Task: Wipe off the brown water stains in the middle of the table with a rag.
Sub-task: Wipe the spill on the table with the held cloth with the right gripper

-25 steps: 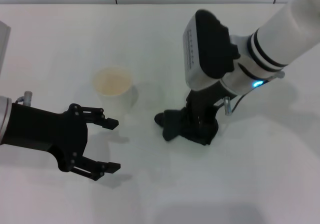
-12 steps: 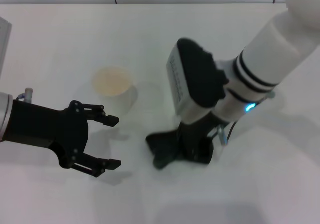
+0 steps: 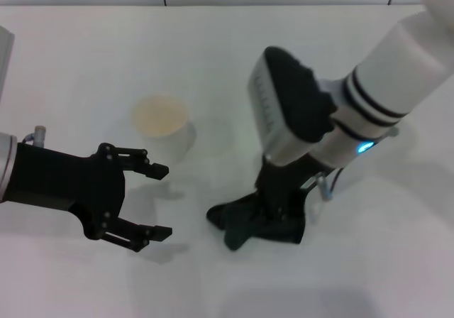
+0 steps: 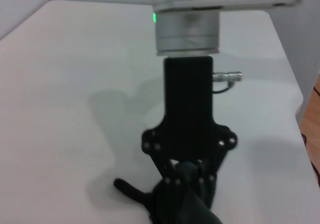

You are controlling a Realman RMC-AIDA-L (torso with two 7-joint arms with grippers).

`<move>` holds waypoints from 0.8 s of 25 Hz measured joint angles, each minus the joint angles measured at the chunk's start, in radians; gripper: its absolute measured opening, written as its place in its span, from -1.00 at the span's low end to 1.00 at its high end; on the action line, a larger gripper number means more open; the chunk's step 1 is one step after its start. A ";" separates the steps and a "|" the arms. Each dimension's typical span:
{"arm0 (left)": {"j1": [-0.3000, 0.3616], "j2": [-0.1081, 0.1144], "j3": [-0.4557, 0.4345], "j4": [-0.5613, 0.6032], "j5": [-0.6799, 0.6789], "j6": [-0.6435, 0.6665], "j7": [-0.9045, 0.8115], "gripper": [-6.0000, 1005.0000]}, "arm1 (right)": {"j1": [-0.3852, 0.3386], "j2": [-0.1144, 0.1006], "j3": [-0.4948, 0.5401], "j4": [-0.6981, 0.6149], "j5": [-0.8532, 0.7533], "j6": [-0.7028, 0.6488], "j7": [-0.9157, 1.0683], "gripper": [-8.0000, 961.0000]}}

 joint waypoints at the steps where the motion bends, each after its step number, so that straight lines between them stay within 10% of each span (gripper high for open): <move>1: 0.001 0.000 0.000 0.000 -0.001 0.000 0.001 0.77 | -0.010 0.000 0.028 -0.003 -0.015 -0.008 -0.008 -0.80; 20: 0.019 -0.001 -0.002 -0.014 -0.028 -0.004 0.008 0.77 | -0.112 -0.002 0.161 -0.043 -0.221 0.120 0.007 -0.80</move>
